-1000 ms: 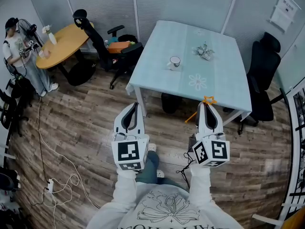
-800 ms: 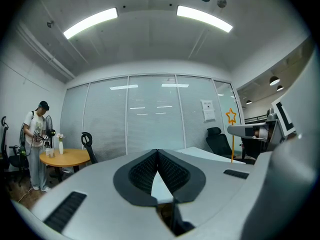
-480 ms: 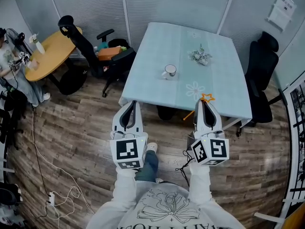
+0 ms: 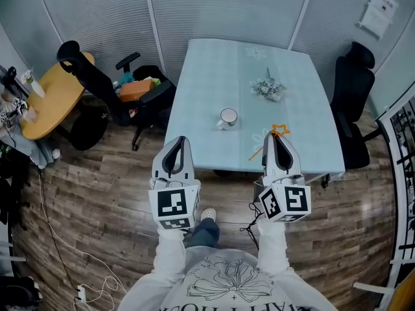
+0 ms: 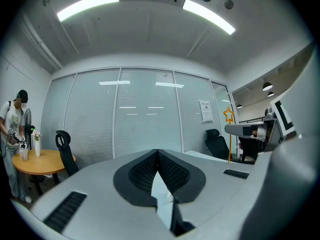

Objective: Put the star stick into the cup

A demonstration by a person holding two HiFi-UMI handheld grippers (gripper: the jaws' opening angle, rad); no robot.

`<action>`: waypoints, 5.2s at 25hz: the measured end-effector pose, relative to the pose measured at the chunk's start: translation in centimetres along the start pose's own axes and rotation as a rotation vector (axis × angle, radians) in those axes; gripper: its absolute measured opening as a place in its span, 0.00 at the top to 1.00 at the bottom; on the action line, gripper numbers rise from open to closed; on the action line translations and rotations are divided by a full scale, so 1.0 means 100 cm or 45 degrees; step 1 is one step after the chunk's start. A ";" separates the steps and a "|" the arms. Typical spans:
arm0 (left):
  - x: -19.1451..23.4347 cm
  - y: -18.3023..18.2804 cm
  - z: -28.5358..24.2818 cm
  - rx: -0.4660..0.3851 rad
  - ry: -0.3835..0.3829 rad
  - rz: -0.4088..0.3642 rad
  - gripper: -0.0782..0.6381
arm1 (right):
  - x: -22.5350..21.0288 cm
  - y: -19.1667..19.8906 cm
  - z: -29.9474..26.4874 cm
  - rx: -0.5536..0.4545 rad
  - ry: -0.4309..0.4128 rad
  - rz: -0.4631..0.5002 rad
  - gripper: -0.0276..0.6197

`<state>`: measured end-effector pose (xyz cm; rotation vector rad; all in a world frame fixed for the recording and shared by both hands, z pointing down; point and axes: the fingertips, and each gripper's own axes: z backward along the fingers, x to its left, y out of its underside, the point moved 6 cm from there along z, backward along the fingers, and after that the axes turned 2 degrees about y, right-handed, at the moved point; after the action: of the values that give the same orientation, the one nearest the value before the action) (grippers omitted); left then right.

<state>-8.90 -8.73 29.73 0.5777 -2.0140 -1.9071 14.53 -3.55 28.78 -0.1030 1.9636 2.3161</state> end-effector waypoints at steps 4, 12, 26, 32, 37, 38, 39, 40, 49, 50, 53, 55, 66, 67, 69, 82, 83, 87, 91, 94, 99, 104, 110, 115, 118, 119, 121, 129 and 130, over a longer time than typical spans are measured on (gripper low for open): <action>0.017 -0.003 -0.041 -0.011 0.040 0.002 0.88 | -0.002 0.007 -0.039 0.003 0.013 0.014 0.93; 0.045 0.014 -0.105 0.048 0.079 0.030 0.88 | -0.007 0.033 -0.099 0.037 0.043 0.004 0.93; 0.059 0.045 -0.163 0.151 0.134 0.067 0.88 | -0.014 0.064 -0.153 0.091 0.073 -0.001 0.93; 0.053 0.053 -0.183 0.179 0.130 0.079 0.88 | -0.027 0.071 -0.177 0.096 0.043 -0.018 0.93; 0.052 0.058 -0.204 0.198 0.116 0.084 0.88 | -0.038 0.078 -0.204 0.101 0.015 -0.026 0.93; 0.052 0.059 -0.208 0.205 0.110 0.085 0.88 | -0.041 0.079 -0.209 0.103 0.012 -0.031 0.93; 0.051 0.061 -0.212 0.213 0.103 0.086 0.88 | -0.043 0.082 -0.213 0.106 0.007 -0.036 0.93; 0.050 0.063 -0.216 0.219 0.098 0.087 0.88 | -0.046 0.084 -0.218 0.109 0.001 -0.042 0.93; 0.050 0.079 -0.246 0.274 0.044 0.100 0.88 | -0.059 0.111 -0.255 0.167 -0.079 -0.076 0.93; 0.050 0.081 -0.248 0.281 0.038 0.102 0.88 | -0.061 0.115 -0.257 0.179 -0.085 -0.080 0.93; 0.050 0.087 -0.258 0.305 0.022 0.108 0.88 | -0.067 0.127 -0.267 0.216 -0.107 -0.091 0.93; 0.049 0.091 -0.264 0.321 0.013 0.111 0.88 | -0.071 0.136 -0.274 0.242 -0.120 -0.097 0.93; 0.046 0.127 -0.281 0.427 -0.018 0.142 0.88 | -0.084 0.190 -0.289 0.381 -0.151 -0.166 0.93; 0.046 0.130 -0.282 0.435 -0.018 0.144 0.88 | -0.084 0.195 -0.290 0.392 -0.154 -0.169 0.93; 0.046 0.136 -0.283 0.451 -0.020 0.147 0.88 | -0.084 0.203 -0.291 0.412 -0.160 -0.175 0.93; 0.048 0.170 -0.290 0.527 -0.036 0.171 0.88 | -0.083 0.251 -0.296 0.539 -0.197 -0.183 0.93; 0.049 0.171 -0.291 0.530 -0.036 0.172 0.88 | -0.083 0.253 -0.296 0.546 -0.198 -0.183 0.93; 0.051 0.176 -0.294 0.541 -0.034 0.176 0.88 | -0.082 0.262 -0.298 0.572 -0.190 -0.189 0.93; 0.052 0.179 -0.297 0.549 -0.028 0.174 0.88 | -0.082 0.268 -0.301 0.588 -0.191 -0.198 0.93; 0.054 0.180 -0.298 0.555 -0.031 0.175 0.88 | -0.080 0.270 -0.306 0.591 -0.201 -0.210 0.93; 0.056 0.184 -0.298 0.566 -0.042 0.184 0.88 | -0.080 0.275 -0.311 0.598 -0.205 -0.192 0.92; 0.057 0.188 -0.299 0.578 -0.050 0.195 0.88 | -0.079 0.282 -0.316 0.626 -0.196 -0.182 0.92; 0.057 0.190 -0.298 0.582 -0.049 0.197 0.88 | -0.078 0.286 -0.315 0.643 -0.185 -0.183 0.88; 0.056 0.183 -0.297 0.560 -0.045 0.192 0.88 | -0.081 0.277 -0.313 0.619 -0.162 -0.178 0.85; 0.055 0.173 -0.296 0.534 -0.041 0.179 0.88 | -0.080 0.263 -0.310 0.592 -0.157 -0.184 0.85; 0.055 0.169 -0.295 0.523 -0.041 0.176 0.88 | -0.080 0.257 -0.308 0.580 -0.157 -0.185 0.85; 0.055 0.159 -0.294 0.495 -0.038 0.169 0.88 | -0.080 0.243 -0.304 0.547 -0.152 -0.184 0.85; 0.053 0.108 -0.282 0.351 -0.024 0.129 0.88 | -0.078 0.175 -0.285 0.397 -0.112 -0.165 0.86; 0.052 0.101 -0.280 0.332 -0.022 0.123 0.88 | -0.078 0.167 -0.282 0.379 -0.108 -0.156 0.86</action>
<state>-0.66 -35.39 41.44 0.5167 -2.2759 -1.6123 19.76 -34.35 41.40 -0.0955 2.1652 1.8989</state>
